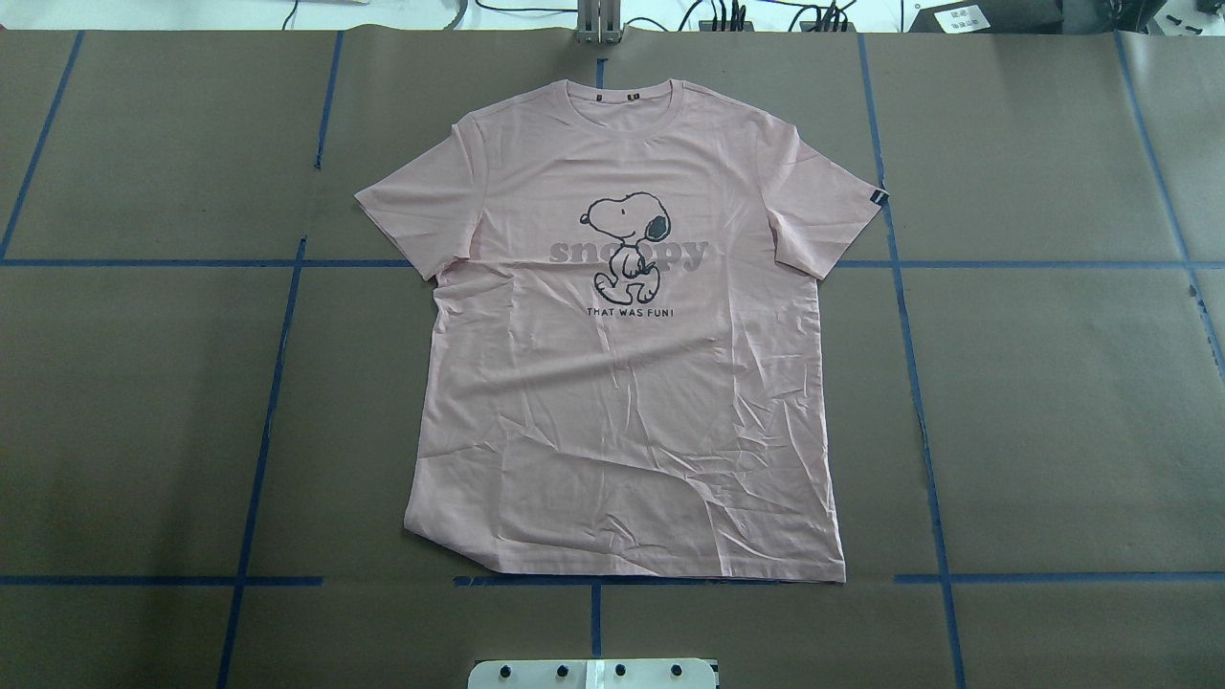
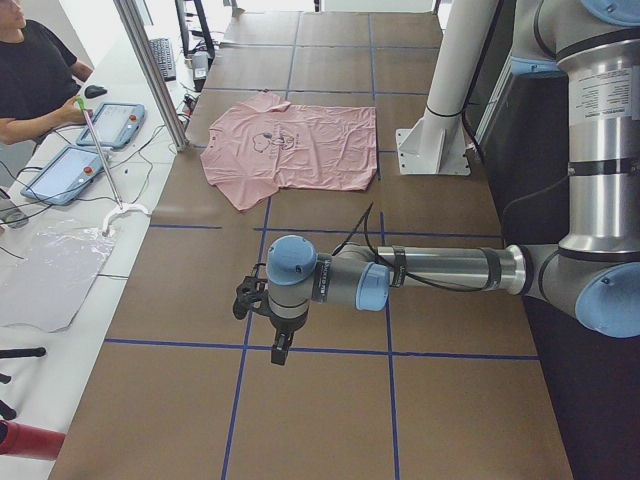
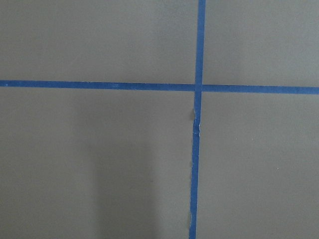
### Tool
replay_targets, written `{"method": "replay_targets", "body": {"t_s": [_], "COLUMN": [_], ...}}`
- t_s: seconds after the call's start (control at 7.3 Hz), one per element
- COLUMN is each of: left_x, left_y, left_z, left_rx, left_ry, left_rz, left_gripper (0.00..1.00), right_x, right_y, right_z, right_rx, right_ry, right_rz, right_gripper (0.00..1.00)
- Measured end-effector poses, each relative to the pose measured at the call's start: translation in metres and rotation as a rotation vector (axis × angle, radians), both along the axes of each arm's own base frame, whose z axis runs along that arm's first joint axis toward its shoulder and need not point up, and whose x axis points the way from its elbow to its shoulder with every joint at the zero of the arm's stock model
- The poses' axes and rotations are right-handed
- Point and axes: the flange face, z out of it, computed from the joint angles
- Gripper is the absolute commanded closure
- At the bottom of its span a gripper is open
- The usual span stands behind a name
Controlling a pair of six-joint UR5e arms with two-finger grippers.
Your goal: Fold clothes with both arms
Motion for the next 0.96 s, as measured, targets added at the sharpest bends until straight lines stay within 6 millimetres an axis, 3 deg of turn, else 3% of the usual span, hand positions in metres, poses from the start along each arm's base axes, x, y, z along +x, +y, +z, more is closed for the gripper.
{"method": "replay_targets", "body": {"t_s": [0.55, 0.96], "left_x": [0.002, 0.006], "left_y": [-0.007, -0.048], "left_z": [-0.009, -0.052], "left_rx": [0.023, 0.119], "left_ry": [0.018, 0.05], "left_rz": [0.005, 0.017], "left_gripper": [0.0, 0.0], "right_x": [-0.002, -0.031], "right_y": [-0.017, -0.055], "right_z": [-0.024, -0.059], "right_rx": [0.048, 0.153], "right_ry": [-0.004, -0.035], "right_rz": [0.005, -0.02], "right_gripper": [0.0, 0.0]}}
